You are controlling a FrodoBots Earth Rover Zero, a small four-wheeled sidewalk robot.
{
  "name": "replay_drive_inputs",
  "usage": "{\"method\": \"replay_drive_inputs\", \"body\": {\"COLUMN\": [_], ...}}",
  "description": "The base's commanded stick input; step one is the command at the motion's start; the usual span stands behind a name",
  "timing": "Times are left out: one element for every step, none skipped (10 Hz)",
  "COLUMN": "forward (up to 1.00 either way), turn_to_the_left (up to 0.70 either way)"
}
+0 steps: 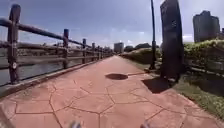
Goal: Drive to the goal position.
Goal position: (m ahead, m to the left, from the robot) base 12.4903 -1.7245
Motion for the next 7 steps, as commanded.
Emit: {"method": "replay_drive_inputs", "body": {"forward": [0.7, 0.7, 0.7, 0.7, 0.7, 0.7, 0.7], "turn_to_the_left": [-0.35, -0.35, -0.17, 0.0, 0.0, 0.0, 0.0]}}
